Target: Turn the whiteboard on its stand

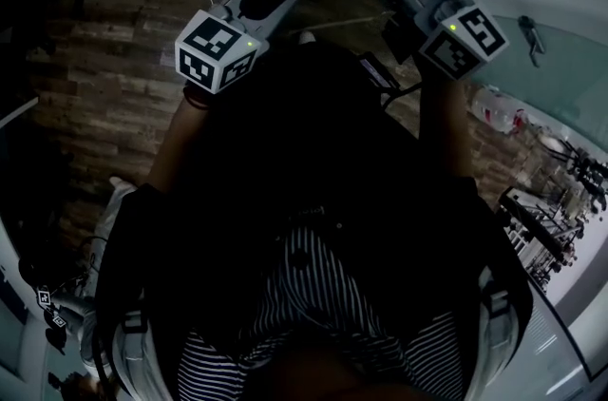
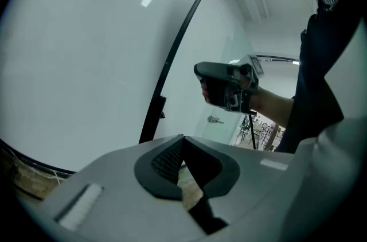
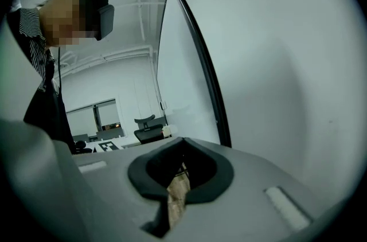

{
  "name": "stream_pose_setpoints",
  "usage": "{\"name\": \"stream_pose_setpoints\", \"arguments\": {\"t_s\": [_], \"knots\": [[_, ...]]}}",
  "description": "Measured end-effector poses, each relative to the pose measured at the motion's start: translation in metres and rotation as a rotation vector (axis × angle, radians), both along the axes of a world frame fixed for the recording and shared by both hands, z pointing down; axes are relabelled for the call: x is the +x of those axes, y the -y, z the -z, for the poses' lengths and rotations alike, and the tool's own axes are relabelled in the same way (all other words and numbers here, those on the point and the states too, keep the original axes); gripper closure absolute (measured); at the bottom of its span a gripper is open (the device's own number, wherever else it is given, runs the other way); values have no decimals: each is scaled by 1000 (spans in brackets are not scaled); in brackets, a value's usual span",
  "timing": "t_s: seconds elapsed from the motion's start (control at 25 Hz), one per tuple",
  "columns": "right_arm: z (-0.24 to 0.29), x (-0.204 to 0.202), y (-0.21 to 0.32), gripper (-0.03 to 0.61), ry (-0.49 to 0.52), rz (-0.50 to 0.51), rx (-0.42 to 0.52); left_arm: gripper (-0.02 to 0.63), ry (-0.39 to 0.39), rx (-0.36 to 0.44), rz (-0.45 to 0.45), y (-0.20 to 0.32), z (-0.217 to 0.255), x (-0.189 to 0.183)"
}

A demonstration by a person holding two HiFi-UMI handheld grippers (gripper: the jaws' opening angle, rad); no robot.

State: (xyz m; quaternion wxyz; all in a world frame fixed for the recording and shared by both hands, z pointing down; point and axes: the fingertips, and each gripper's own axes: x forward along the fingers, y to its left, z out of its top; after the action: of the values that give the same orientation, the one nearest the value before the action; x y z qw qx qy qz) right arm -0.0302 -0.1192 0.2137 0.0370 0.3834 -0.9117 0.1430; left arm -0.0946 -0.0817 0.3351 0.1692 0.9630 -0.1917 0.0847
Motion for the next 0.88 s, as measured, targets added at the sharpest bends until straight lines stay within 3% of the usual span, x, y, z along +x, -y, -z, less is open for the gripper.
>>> {"name": "stream_pose_setpoints", "arguments": {"t_s": [0.52, 0.76, 0.88], "knots": [[12, 47, 91, 577, 25, 49, 29, 614, 69, -20, 77, 74, -10, 35], [-4, 80, 137, 575, 64, 117, 2, 614, 100, -49, 129, 121, -29, 78], [-9, 77, 149, 575, 72, 136, -7, 614, 106, -47, 170, 134, -31, 73]]}}
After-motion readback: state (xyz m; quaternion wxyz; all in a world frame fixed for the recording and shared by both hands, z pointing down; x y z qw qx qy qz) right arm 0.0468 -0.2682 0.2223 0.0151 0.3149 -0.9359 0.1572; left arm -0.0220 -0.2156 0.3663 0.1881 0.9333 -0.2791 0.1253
